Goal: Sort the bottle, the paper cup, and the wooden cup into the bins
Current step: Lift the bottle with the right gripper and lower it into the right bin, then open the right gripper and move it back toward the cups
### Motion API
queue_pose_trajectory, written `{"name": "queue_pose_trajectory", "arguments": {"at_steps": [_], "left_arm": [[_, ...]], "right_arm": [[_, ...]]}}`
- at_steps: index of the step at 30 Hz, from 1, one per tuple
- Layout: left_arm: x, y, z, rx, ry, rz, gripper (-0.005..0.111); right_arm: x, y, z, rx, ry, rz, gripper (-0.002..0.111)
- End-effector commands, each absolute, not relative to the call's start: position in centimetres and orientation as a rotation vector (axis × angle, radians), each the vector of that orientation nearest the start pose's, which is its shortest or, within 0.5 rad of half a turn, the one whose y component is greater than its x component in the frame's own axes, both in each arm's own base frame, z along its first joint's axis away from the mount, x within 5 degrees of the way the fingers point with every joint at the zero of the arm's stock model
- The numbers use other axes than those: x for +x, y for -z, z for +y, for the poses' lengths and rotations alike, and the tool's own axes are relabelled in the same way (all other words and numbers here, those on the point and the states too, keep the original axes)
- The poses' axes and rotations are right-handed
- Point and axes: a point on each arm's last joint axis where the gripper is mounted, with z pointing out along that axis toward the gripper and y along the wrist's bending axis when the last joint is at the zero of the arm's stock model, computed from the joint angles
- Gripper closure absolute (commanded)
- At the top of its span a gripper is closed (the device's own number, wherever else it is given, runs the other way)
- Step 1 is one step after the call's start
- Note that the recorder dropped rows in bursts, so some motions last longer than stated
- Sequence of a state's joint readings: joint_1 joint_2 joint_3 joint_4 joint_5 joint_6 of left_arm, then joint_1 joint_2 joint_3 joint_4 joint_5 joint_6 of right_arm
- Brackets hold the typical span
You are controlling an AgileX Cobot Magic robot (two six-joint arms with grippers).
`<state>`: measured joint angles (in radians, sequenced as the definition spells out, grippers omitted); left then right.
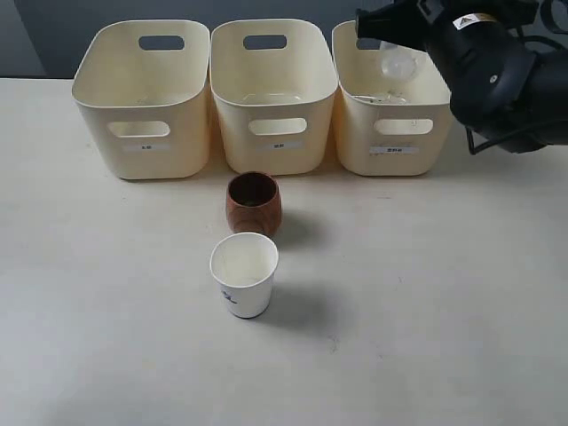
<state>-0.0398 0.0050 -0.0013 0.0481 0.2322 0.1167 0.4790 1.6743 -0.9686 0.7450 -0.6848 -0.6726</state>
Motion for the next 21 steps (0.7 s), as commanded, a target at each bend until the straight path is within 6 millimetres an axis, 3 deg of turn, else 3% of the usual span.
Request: {"name": "queue_pose_trajectory", "arguments": {"at_steps": [1,3,5,6,8,17,21], "left_arm": [[5.6,-19.2,-0.1,0.164,-0.093,1.708,0.107],[5.6,-19.2,-0.1,0.164,-0.093,1.708,0.107],[5.6,-19.2,-0.1,0.164,-0.093,1.708,0.107],[5.6,-19.2,-0.1,0.164,-0.093,1.708,0.107],[5.6,-19.2,-0.1,0.164,-0.093,1.708,0.107],[5.6,-19.2,-0.1,0.164,-0.093,1.708,0.107],[5.6,-19.2,-0.1,0.164,-0.093,1.708,0.107]], "right_arm": [[34.5,-26.3,13.7,-0.160,0.057,1.664,0.105],[34.6,-25.9,13.8,-0.172,0.063,1.676,0.094],[34.7,-25.5,13.8,-0.171,0.065,1.690,0.070],[34.7,-25.4,13.7,-0.151,0.062,1.699,0.052],[34.8,-25.5,13.3,-0.083,0.070,1.691,0.039],[34.6,-25.1,13.0,0.016,0.033,1.749,0.036],[33.5,-26.8,13.2,0.029,-0.091,1.799,0.036]]}}
